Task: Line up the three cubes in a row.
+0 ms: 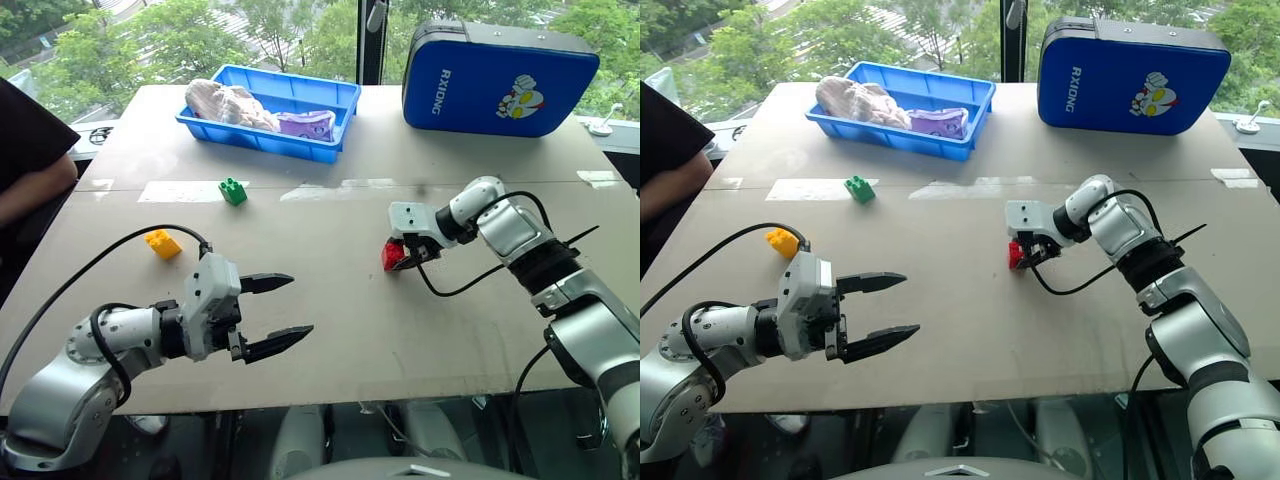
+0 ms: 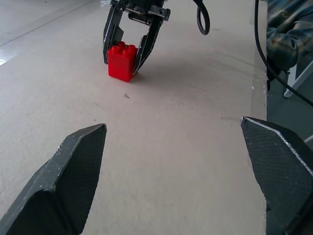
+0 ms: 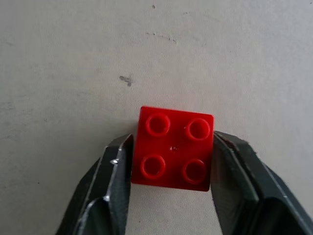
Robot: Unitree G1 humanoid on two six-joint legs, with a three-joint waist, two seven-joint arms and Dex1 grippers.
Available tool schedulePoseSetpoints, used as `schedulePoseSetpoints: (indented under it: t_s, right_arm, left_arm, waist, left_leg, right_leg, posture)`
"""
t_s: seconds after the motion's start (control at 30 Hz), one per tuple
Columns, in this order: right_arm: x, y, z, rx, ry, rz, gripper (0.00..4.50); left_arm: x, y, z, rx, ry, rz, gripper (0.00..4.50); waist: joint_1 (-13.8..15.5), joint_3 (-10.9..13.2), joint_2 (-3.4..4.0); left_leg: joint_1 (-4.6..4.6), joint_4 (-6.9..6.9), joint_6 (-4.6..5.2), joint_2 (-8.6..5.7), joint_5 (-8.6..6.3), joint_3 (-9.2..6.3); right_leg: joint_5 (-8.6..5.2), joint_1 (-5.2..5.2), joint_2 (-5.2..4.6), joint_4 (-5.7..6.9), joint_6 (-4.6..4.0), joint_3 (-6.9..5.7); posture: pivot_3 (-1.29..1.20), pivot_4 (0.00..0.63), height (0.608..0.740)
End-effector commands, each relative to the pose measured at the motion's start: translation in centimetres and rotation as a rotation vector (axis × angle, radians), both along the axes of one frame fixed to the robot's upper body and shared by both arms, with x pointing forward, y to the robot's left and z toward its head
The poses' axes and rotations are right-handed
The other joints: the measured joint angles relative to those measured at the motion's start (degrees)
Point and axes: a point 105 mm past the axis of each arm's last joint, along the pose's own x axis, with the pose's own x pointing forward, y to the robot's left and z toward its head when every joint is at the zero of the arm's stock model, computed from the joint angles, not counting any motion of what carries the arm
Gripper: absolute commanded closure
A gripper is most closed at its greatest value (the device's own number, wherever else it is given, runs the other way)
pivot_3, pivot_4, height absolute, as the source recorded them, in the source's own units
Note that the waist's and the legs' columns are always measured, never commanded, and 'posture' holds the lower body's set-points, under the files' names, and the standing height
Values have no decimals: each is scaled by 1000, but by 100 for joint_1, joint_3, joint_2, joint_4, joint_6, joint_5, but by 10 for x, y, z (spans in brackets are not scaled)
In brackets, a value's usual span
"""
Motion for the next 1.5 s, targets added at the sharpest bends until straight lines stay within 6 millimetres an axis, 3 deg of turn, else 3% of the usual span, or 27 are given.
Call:
schedulePoseSetpoints:
  t_s: [0.03, 0.07, 0.17, 0.27, 0.43, 0.57, 0.73, 0.93, 1.1, 1.4, 1.5]
  right_arm:
    - [3, 5, 18, 43, -43, 32, 464]
    - [3, 5, 20, 53, -46, 34, 90]
    - [-4, 8, 38, 163, -54, 53, 90]
    - [-18, 8, 62, 325, -52, 41, 90]
    - [-44, 3, 92, 571, -177, -56, 90]
    - [-73, -4, 114, 768, -267, -190, 90]
    - [-101, -12, 127, 874, -364, -308, 90]
    - [-121, -22, 113, 805, -428, -414, 90]
    - [-125, -29, 113, 797, -472, -487, 90]
    - [-129, -32, 114, 791, -514, -545, 90]
    - [-130, -32, 114, 791, -518, -552, 0]
  left_arm:
    - [-2, 1, 4, 14, -35, -9, 0]
    - [-2, 2, 4, 14, -34, -5, 0]
    - [4, 7, 3, -17, -19, 50, 0]
    - [24, 22, 1, -59, -16, 204, 0]
    - [83, 63, 12, -61, -160, 627, 0]
    - [130, 89, 21, 13, -148, 912, 0]
    - [175, 91, 24, 110, -101, 888, 0]
    - [220, 99, 19, 320, -102, 799, 0]
    - [237, 104, 24, 378, -114, 798, 0]
    - [242, 103, 17, 351, -88, 823, 0]
    - [241, 107, 15, 350, -96, 832, 1209]
  waist:
    - [0, 1, 2]
    - [0, 2, 2]
    - [1, 3, 5]
    - [25, 6, 10]
    - [154, 4, 6]
    - [187, -1, -1]
    - [142, -4, -7]
    - [150, -1, -13]
    - [122, 2, -24]
    - [143, 7, -45]
    - [142, 7, -52]
  left_leg:
    - [0, 0, 0, 0, 0, 0]
    - [0, 0, 0, 0, 0, 0]
    - [-1, 0, 0, 0, 0, -1]
    - [-2, -1, 0, 1, 0, -3]
    - [-2, 2, 0, -2, 0, -12]
    - [-4, 8, -1, -6, 1, -16]
    - [-5, 9, -2, -17, 1, -15]
    - [-10, 7, -2, -20, 1, 5]
    - [-13, 8, -1, -19, 1, 14]
    - [-19, 9, -1, -18, 1, 8]
    - [-19, 9, -1, -17, 1, 7]
  right_leg:
    - [0, 0, 0, 0, 0, 0]
    - [0, 0, 0, 0, 0, 0]
    - [0, -1, 0, 0, 0, 0]
    - [0, 0, -2, 1, 0, -2]
    - [1, 5, -4, 6, 2, -12]
    - [13, 7, -3, 15, 22, -18]
    - [15, 10, -3, 11, 26, -21]
    - [4, 7, 7, 7, 11, -32]
    - [1, 5, 6, 4, 7, -26]
    - [10, 4, 5, 3, 23, -27]
    - [12, 4, 5, 4, 26, -28]
  posture:
    - [0, 150, 740]
    - [0, 150, 740]
    - [0, 150, 740]
    - [0, 150, 740]
    - [0, 150, 740]
    - [0, 150, 740]
    - [0, 150, 740]
    - [0, 150, 740]
    - [0, 150, 740]
    - [0, 150, 740]
    - [0, 150, 740]
